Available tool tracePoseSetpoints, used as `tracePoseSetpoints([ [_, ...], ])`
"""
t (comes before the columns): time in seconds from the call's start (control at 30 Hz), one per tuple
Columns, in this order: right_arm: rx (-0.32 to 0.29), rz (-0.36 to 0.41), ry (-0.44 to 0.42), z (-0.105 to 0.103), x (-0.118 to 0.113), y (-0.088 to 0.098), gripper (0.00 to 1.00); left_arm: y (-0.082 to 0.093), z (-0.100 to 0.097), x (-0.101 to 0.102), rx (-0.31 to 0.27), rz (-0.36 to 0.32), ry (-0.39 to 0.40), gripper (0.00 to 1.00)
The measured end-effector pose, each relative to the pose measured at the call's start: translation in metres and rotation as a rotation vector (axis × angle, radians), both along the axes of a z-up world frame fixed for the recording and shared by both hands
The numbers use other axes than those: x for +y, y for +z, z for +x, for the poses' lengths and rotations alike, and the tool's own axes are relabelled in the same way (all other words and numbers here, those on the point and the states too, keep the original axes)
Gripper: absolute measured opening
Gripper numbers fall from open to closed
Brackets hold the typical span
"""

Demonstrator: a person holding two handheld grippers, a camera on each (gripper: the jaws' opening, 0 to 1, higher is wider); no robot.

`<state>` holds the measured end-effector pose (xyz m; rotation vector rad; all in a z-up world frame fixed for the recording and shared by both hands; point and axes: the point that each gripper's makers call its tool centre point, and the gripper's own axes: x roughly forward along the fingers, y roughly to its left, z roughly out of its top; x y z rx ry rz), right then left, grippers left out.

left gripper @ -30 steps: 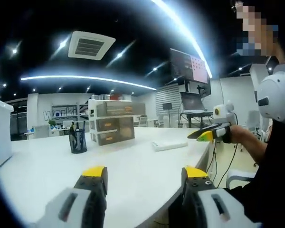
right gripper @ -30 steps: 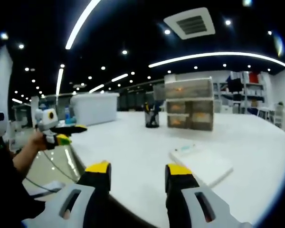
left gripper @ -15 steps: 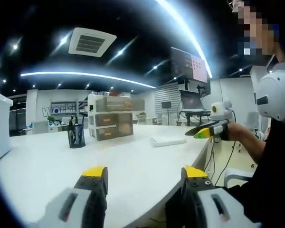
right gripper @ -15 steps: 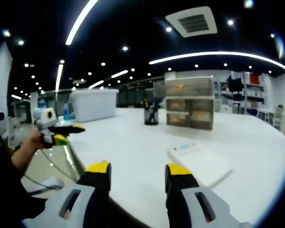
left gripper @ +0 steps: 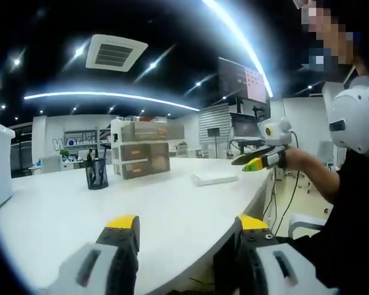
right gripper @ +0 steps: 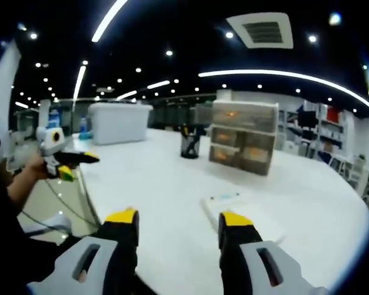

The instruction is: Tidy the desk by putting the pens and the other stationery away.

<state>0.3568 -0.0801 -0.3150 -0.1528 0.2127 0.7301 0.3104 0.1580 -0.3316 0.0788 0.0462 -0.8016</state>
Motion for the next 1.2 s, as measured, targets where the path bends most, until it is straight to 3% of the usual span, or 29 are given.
tracePoseSetpoints([
  [0.43, 0.023, -0.131, 0.043, 0.035, -0.002, 0.007, 0.60, -0.006, -0.004, 0.003, 0.018, 0.012, 0.001, 0.62],
  [0.53, 0.056, -0.167, 0.068, 0.039, 0.002, 0.002, 0.65, -0.008, -0.006, 0.004, 0.024, 0.016, 0.003, 0.62],
  [0.77, 0.101, -0.217, 0.113, 0.054, 0.007, 0.001, 0.66, -0.013, -0.010, 0.005, 0.039, 0.023, -0.002, 0.62],
  [1.2, 0.202, -0.332, 0.154, 0.075, 0.009, -0.007, 0.68, -0.007, -0.020, 0.007, 0.010, 0.015, -0.004, 0.62],
])
